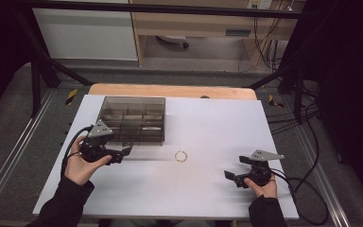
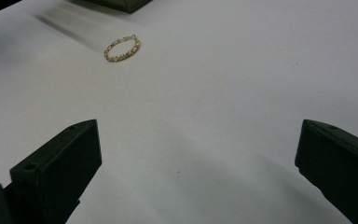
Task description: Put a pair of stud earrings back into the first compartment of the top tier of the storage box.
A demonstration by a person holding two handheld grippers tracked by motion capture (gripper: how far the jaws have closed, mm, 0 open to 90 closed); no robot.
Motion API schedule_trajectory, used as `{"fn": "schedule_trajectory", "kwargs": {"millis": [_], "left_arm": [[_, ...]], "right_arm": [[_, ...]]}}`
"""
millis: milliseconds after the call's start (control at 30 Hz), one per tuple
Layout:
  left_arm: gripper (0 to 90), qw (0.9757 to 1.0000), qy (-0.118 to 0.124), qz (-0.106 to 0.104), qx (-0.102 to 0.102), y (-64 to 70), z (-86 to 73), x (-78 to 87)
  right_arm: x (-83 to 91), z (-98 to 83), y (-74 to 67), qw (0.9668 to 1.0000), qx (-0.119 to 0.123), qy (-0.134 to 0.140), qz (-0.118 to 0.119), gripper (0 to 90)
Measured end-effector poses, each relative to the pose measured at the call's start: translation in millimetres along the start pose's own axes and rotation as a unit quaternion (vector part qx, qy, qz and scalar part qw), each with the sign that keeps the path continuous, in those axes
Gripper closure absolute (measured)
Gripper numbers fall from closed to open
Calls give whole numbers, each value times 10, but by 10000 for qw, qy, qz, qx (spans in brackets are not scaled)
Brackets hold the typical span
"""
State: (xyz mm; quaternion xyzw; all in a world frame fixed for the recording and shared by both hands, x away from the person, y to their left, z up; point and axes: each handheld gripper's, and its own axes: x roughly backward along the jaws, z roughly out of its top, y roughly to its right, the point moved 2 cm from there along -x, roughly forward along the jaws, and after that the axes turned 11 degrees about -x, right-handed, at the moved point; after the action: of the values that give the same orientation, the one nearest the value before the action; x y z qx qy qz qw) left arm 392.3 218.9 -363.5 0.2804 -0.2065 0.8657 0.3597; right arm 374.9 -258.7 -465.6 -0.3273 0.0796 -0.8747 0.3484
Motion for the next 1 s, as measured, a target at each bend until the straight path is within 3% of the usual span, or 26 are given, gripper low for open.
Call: {"fn": "schedule_trajectory", "kwargs": {"millis": [433,1000], "left_arm": [[91,9997,-72,-190,-124,260,-54,-158],[80,9978,-190,-533,-359,585,-82,-400]], "right_arm": [[1,0,-1,10000,1,-4,4,8],[-2,-2,-4,10000,-20,-23,-2,8]]}}
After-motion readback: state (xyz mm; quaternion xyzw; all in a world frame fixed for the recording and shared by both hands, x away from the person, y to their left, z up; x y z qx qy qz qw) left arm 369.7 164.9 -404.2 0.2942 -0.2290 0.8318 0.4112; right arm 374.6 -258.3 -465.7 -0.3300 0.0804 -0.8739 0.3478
